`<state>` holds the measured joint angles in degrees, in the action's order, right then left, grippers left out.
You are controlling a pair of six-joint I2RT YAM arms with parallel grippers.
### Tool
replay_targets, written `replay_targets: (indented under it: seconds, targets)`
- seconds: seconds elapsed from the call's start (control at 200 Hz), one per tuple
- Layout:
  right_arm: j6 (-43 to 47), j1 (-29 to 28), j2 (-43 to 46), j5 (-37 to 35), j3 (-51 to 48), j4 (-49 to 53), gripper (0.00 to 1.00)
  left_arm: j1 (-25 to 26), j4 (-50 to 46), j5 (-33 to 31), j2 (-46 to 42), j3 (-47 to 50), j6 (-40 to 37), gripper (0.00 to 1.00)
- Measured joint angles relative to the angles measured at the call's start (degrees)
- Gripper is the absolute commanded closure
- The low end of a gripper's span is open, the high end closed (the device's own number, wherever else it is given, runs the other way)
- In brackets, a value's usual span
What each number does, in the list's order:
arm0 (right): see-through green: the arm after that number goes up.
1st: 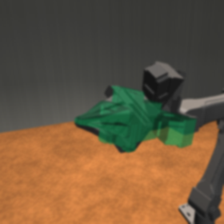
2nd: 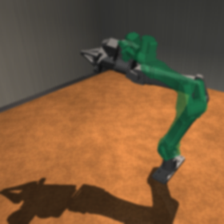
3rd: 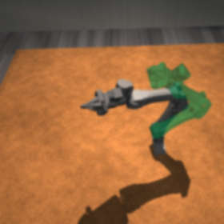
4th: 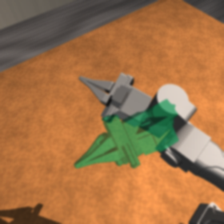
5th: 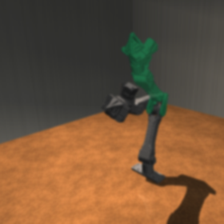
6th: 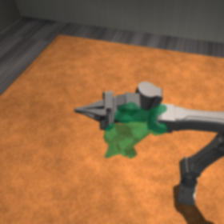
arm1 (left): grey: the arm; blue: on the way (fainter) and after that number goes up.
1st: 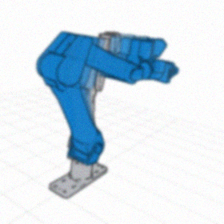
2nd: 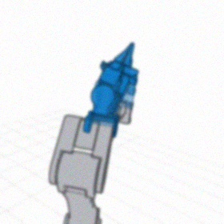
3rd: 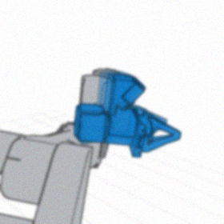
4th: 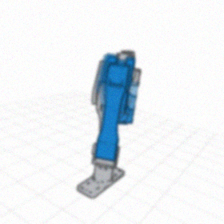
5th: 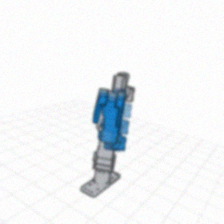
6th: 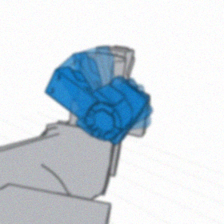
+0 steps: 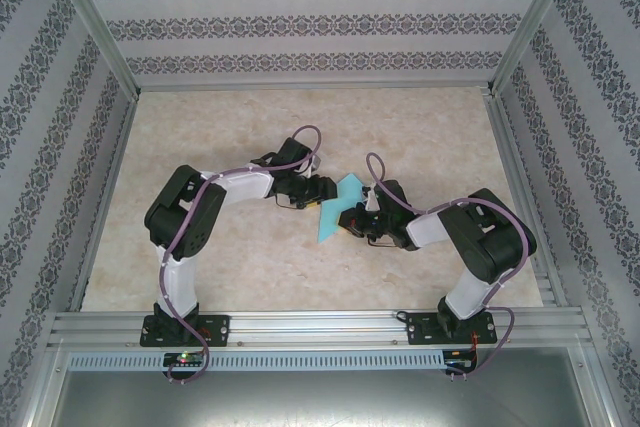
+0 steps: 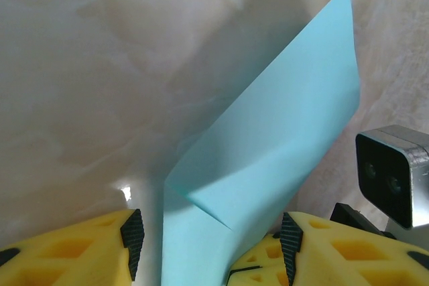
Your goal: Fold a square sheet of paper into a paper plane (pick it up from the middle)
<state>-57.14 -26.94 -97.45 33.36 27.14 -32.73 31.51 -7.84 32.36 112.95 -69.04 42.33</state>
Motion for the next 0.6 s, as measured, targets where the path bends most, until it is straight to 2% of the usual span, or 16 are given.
replay_targets:
  seconds: [0.295, 0.605]
  targets:
    - [-0.07, 0.59, -0.48, 1.27, -0.31, -1.22, 1.00, 0.26, 1.46, 0.70, 0.48, 0.00, 0.61, 0.43]
    - [-0.07, 0.96, -0.76, 2.08, -0.31, -1.44, 1.00, 0.70, 2.36, 2.03, -0.39, 1.31, 0.83, 0.52]
